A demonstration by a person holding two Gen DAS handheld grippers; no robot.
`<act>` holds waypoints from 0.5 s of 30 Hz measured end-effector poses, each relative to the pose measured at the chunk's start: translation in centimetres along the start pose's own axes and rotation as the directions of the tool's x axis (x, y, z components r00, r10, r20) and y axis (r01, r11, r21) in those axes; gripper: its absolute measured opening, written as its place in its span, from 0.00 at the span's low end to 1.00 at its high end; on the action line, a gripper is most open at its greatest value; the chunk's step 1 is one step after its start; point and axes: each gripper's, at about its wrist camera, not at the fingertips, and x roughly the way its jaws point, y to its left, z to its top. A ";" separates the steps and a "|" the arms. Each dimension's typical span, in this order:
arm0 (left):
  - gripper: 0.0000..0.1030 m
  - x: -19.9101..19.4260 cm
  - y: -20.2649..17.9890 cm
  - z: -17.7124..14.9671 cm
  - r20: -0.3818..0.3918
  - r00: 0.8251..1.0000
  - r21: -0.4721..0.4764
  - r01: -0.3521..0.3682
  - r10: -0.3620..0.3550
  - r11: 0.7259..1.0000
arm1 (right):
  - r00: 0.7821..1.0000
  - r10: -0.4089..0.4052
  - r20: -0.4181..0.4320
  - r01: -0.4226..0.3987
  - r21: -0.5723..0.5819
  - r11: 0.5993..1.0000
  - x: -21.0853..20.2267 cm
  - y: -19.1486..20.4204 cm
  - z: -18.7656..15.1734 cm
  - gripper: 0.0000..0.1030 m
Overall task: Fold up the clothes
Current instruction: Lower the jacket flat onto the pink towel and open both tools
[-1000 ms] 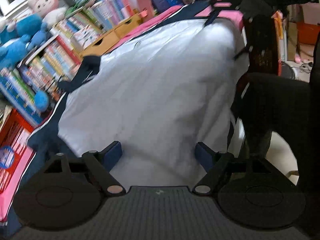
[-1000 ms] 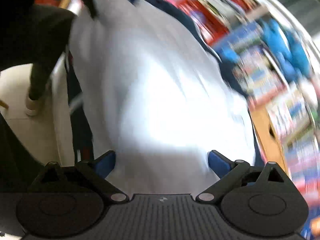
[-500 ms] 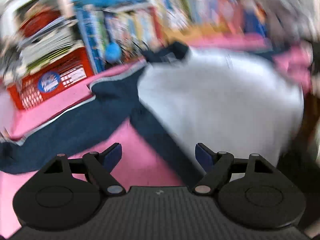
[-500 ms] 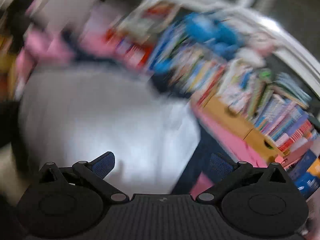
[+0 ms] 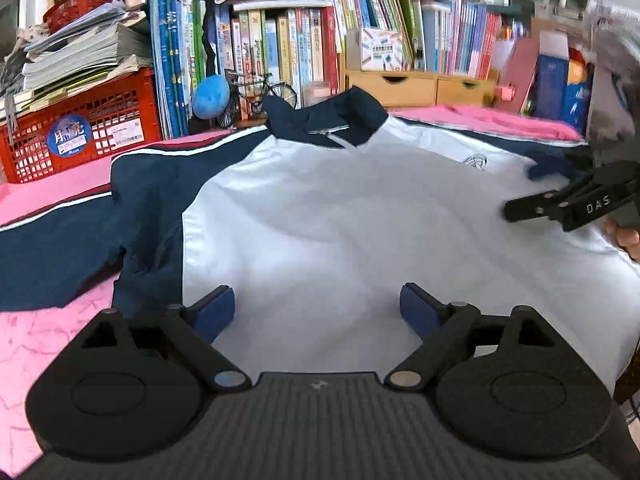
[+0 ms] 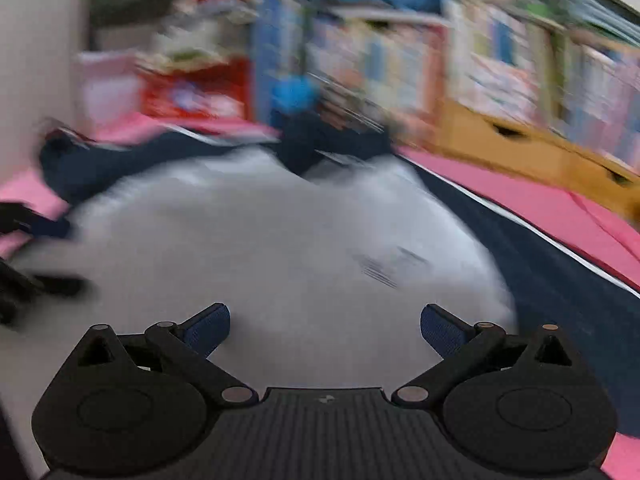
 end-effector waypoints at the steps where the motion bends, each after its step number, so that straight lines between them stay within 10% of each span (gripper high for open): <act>1: 0.93 0.1 0.1 0.0 0.002 1.000 0.000 0.001 -0.001 1.000 | 1.000 -0.010 -0.003 0.010 0.041 0.999 -0.6 -2.3 -0.3 1.00; 6: 0.95 0.7 0.3 0.3 0.004 1.000 0.001 0.004 -0.004 1.000 | 0.960 -0.271 -0.064 0.278 0.302 0.912 -3.2 -15.5 -4.7 1.00; 9: 0.96 0.6 0.3 0.2 0.006 1.000 0.003 0.008 -0.008 1.000 | 0.777 -0.593 -0.211 0.619 0.426 0.660 -5.6 -20.9 -7.5 1.00; 11: 0.96 0.6 0.3 0.2 0.008 1.000 0.003 0.007 -0.007 1.000 | 0.709 -0.639 -0.299 0.682 0.525 0.510 -7.5 -22.7 -8.9 1.00; 13: 0.96 0.5 0.3 0.2 0.009 1.000 0.002 0.005 -0.005 1.000 | 0.732 -0.633 -0.253 0.638 0.580 0.506 -9.0 -21.9 -9.6 1.00; 15: 0.96 0.5 0.3 0.1 0.010 1.000 0.001 0.003 -0.003 1.000 | 0.784 -0.593 -0.184 0.577 0.569 0.586 -8.9 -19.1 -8.6 1.00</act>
